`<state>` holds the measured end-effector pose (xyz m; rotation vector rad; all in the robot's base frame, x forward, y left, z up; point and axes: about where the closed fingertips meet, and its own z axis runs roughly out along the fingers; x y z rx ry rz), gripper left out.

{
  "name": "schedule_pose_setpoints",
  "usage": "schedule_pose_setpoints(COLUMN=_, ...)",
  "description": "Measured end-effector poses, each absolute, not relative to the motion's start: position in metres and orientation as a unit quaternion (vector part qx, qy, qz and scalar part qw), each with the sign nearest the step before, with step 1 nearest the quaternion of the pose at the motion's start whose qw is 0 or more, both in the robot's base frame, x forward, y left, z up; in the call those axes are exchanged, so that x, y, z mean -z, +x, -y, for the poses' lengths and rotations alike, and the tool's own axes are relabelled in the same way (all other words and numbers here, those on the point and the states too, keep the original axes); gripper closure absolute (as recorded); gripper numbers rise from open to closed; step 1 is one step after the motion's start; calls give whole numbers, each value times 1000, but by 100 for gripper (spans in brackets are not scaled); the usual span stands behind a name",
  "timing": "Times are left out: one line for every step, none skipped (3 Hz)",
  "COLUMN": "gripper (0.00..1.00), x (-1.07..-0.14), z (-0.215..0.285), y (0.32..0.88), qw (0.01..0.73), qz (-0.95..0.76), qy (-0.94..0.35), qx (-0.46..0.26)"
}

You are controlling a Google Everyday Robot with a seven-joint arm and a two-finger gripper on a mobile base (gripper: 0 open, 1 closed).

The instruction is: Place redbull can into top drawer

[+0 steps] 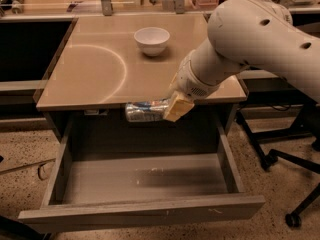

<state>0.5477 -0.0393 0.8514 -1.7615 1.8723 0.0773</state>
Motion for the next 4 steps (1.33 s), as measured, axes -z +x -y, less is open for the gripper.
schedule_pose_setpoints(gripper=100, x=-833, z=41, y=531, qw=272, qz=-710, qy=-649, qx=-23)
schedule_pose_setpoints(gripper=100, x=-789, z=51, y=515, qw=254, qz=-730, qy=-634, qx=-2)
schedule_pose_setpoints(gripper=100, x=-749, z=62, y=510, qw=218, qz=-749, qy=-625, qx=37)
schedule_pose_setpoints(gripper=100, x=-749, z=62, y=510, qw=218, qz=-749, qy=-625, qx=37)
